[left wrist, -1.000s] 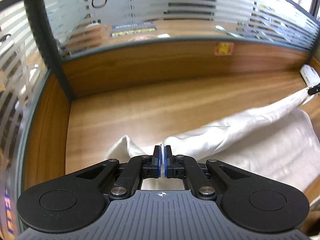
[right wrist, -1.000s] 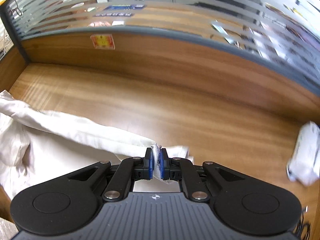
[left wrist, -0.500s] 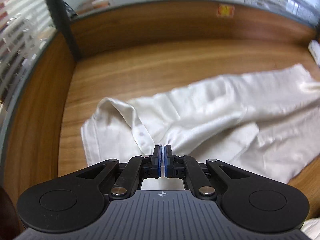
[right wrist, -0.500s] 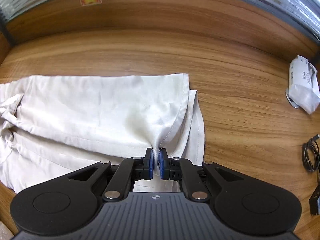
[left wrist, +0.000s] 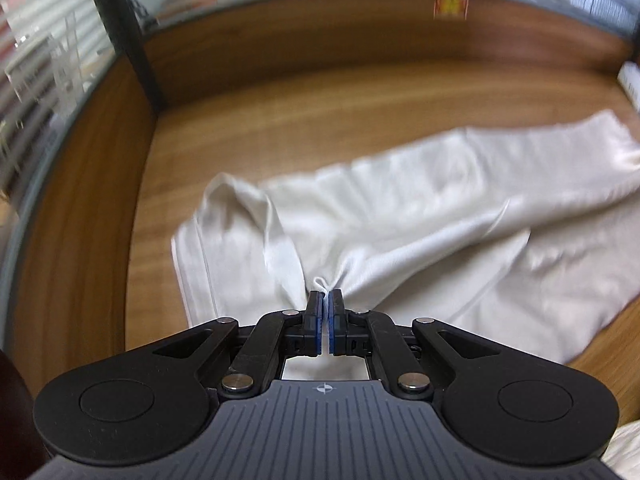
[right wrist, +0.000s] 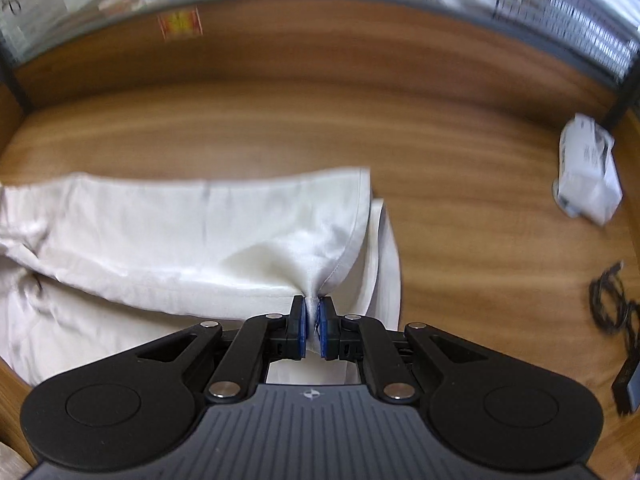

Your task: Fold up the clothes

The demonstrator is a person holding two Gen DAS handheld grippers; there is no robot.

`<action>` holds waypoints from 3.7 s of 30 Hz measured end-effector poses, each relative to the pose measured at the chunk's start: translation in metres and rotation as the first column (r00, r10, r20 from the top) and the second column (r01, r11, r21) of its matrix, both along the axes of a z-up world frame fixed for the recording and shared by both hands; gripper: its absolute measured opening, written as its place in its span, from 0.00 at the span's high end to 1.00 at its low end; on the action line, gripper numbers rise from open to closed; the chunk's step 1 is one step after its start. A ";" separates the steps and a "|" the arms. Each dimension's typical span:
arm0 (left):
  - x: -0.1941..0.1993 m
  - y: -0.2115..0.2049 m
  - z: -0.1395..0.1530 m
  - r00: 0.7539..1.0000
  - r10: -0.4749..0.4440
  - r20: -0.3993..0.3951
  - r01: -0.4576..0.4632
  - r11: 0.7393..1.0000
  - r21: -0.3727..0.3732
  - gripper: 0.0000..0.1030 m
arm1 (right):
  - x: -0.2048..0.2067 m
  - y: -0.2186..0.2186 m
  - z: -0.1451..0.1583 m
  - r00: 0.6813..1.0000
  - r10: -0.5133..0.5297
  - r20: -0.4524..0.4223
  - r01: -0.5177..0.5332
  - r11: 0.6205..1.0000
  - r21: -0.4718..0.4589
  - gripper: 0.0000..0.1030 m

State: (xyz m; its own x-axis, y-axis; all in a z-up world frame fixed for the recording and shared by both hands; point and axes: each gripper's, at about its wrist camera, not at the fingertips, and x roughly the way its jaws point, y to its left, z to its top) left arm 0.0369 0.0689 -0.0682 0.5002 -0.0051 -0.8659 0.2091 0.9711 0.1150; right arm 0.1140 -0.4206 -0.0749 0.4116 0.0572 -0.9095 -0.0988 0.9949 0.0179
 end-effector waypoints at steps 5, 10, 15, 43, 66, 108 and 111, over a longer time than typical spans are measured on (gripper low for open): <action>-0.002 0.001 -0.016 1.000 0.010 -0.029 -0.010 1.000 0.023 0.97 | -0.008 -0.002 -0.027 0.998 -0.040 -0.040 0.039 0.999 -0.013 0.92; -0.006 0.007 -0.019 0.999 0.020 -0.038 -0.019 1.000 0.022 0.95 | -0.016 -0.001 -0.029 0.996 -0.070 -0.048 0.069 0.997 -0.027 0.79; -0.017 0.015 -0.010 0.999 0.029 -0.024 -0.030 0.999 -0.011 0.92 | -0.026 0.007 -0.019 0.996 -0.084 -0.040 0.083 0.996 -0.034 0.60; 0.036 0.026 -0.031 0.996 0.078 -0.040 -0.080 0.996 -0.041 0.79 | -0.062 0.054 0.008 0.994 -0.099 -0.042 0.100 0.995 0.018 0.49; 0.112 0.066 -0.035 0.974 0.228 0.009 -0.228 0.973 -0.024 0.74 | -0.056 0.069 0.009 0.994 -0.101 -0.048 0.103 0.994 0.032 0.46; -0.067 -0.349 0.005 0.991 0.132 0.032 -0.126 0.983 -0.130 0.59 | 0.058 -0.126 -0.014 0.889 0.458 0.002 -0.455 0.885 0.099 0.44; -0.074 -0.393 -0.002 0.993 0.111 0.029 -0.106 0.985 -0.140 0.59 | 0.074 -0.134 -0.018 0.833 0.554 0.013 -0.552 0.827 0.107 0.44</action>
